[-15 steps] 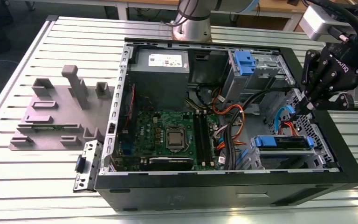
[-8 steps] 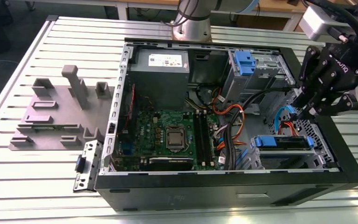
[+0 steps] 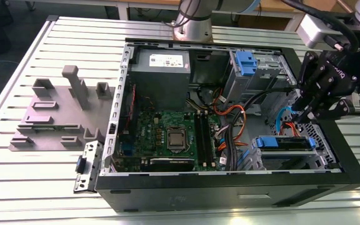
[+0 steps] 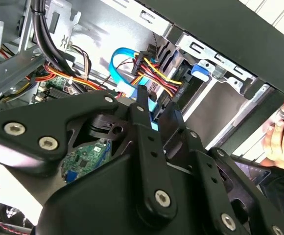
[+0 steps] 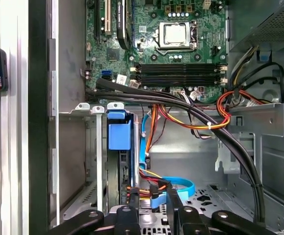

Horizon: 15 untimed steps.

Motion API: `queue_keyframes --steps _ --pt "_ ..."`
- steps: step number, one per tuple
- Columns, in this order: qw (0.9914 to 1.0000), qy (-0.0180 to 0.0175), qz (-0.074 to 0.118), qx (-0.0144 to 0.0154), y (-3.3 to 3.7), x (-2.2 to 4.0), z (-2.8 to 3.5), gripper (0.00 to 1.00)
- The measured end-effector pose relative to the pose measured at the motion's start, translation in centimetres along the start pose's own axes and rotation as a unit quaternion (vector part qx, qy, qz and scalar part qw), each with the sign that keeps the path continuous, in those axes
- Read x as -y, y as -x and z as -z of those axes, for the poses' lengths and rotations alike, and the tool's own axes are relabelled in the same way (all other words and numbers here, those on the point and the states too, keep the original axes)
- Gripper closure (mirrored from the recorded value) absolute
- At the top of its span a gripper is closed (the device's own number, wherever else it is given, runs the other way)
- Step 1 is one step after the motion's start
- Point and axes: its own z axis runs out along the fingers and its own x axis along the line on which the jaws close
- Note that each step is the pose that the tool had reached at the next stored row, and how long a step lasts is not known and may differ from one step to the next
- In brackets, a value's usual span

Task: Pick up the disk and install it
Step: 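Insert the second disk wire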

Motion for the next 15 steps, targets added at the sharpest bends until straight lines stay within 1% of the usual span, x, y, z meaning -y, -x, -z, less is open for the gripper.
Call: queue_keyframes --steps 3,6,8,9,10,15 --pt "1.0 0.0002 0.0 0.0 0.0 0.01 -0.33 0.64" --pt "1.0 0.0002 0.0 0.0 0.0 0.02 -0.38 0.66" --pt "1.0 0.0002 0.0 0.0 0.01 0.02 -0.42 0.78" --pt "1.0 0.0002 0.0 0.0 0.01 0.02 -0.44 0.78" --pt "1.0 0.0002 0.0 0.0 0.01 0.02 -0.45 0.84" --pt "1.0 0.0002 0.0 0.0 0.01 0.02 -0.47 0.84"
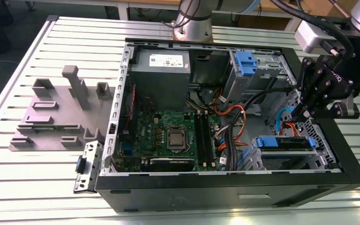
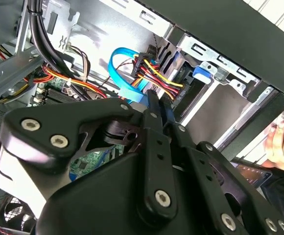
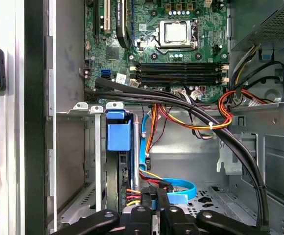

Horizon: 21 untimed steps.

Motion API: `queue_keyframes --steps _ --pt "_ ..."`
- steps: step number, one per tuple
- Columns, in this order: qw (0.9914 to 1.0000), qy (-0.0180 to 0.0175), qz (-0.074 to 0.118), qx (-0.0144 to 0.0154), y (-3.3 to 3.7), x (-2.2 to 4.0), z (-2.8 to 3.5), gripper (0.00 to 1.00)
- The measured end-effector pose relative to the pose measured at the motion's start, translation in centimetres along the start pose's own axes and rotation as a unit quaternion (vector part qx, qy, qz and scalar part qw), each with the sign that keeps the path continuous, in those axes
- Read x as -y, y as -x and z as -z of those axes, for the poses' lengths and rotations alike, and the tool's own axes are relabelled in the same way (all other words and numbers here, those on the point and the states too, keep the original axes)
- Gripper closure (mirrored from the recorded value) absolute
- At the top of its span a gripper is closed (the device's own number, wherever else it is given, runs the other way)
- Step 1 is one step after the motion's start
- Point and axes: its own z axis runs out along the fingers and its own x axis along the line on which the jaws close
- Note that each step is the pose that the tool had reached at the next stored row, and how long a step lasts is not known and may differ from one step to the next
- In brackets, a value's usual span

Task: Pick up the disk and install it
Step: 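Insert the second disk wire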

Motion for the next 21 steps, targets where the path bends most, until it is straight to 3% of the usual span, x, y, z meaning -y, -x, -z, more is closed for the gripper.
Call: queue_keyframes --steps 7,9,12,13,17,21 --pt "1.0 -0.0015 0.002 -0.0001 -0.47 -0.54 -0.07 0.84" --pt "0.99998 -0.006 0.003 0.0001 -0.58 -0.63 -0.09 0.84" --pt "0.99981 -0.0193 0.003 0.0004 -0.64 -0.86 -0.11 0.84" --pt "0.99977 -0.0213 0.003 0.0008 -0.65 -0.96 -0.14 0.84" --pt "0.99972 -0.0235 0.004 0.0012 -0.76 -1.47 -0.27 0.84" --pt "0.99953 -0.0301 0.005 0.0015 -1.04 -1.86 -0.47 0.84"
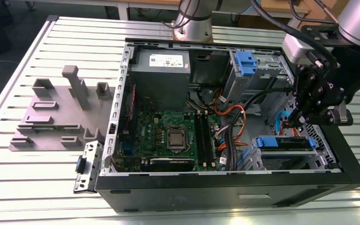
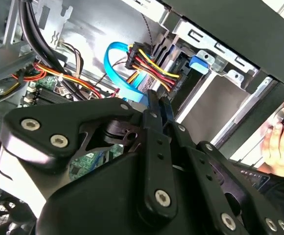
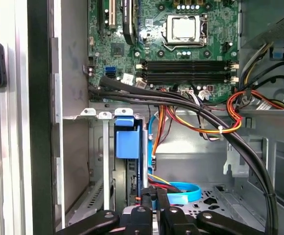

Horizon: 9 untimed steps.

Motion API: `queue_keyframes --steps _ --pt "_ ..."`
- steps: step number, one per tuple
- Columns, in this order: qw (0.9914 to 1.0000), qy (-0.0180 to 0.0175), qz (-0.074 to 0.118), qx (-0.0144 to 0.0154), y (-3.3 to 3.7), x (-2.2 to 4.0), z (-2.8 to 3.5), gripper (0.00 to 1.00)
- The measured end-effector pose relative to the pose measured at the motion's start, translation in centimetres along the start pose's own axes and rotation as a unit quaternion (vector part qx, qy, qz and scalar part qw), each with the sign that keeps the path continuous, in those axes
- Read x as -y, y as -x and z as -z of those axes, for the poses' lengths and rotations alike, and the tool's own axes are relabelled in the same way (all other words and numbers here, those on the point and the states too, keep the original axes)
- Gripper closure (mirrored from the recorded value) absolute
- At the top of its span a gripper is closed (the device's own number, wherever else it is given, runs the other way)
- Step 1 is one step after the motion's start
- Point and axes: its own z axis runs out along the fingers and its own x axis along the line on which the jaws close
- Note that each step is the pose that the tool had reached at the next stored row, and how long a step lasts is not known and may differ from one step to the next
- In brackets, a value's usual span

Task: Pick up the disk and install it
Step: 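Insert the second disk wire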

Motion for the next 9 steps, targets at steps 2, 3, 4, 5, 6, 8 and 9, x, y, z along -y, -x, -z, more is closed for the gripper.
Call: queue_keyframes --steps 2,3,4,5,6,8,9 --pt "1.0 -0.0026 0.001 0.0002 -0.19 -0.11 -0.1 0.84" --pt "0.99999 -0.0034 0.002 0.0002 -0.3 -0.14 -0.14 0.84" --pt "0.99999 -0.0042 0.003 0.0003 -0.41 -0.17 -0.19 0.84" --pt "0.99998 -0.005 0.004 0.0003 -0.52 -0.21 -0.23 0.84" --pt "0.99997 -0.0061 0.004 0.0004 -0.57 -0.28 -0.26 0.84" --pt "0.99995 -0.0078 0.006 0.0004 -0.59 -0.39 -0.26 0.84" --pt "0.99995 -0.008 0.006 0.0004 -0.6 -0.4 -0.27 0.84"
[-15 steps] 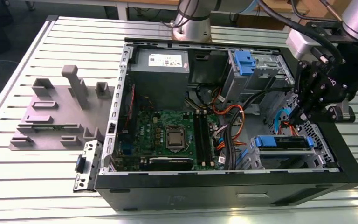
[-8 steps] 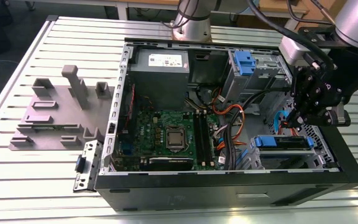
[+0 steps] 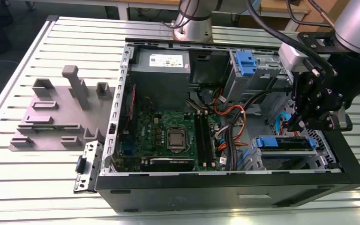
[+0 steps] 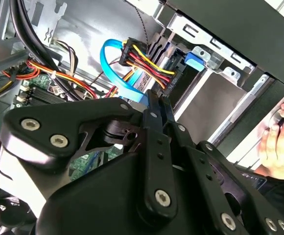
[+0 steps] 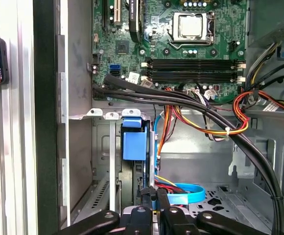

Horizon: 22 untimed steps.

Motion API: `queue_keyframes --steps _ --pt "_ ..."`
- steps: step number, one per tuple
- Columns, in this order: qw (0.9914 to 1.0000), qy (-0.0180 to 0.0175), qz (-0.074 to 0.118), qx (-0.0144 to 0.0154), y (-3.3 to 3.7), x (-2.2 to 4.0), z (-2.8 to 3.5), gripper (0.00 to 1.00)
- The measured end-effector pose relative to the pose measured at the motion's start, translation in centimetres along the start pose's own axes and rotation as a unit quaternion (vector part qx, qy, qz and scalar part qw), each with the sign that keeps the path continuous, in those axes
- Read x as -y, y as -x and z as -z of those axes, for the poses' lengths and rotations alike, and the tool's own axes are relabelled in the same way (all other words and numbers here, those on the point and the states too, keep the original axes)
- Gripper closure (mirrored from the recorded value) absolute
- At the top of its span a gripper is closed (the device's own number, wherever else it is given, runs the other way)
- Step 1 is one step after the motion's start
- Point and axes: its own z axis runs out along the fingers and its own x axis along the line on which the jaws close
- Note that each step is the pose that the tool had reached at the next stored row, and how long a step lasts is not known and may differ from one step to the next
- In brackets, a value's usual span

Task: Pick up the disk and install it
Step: 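Insert the second disk wire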

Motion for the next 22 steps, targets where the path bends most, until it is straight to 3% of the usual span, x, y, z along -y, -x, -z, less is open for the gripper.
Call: queue_keyframes --steps 13,22 --pt "1.0 -0.0015 0.0 0.0001 0.0 -0.05 0.0 0.84" --pt "0.99989 -0.0151 0.001 0.0002 -0.05 -0.71 -0.17 0.84"
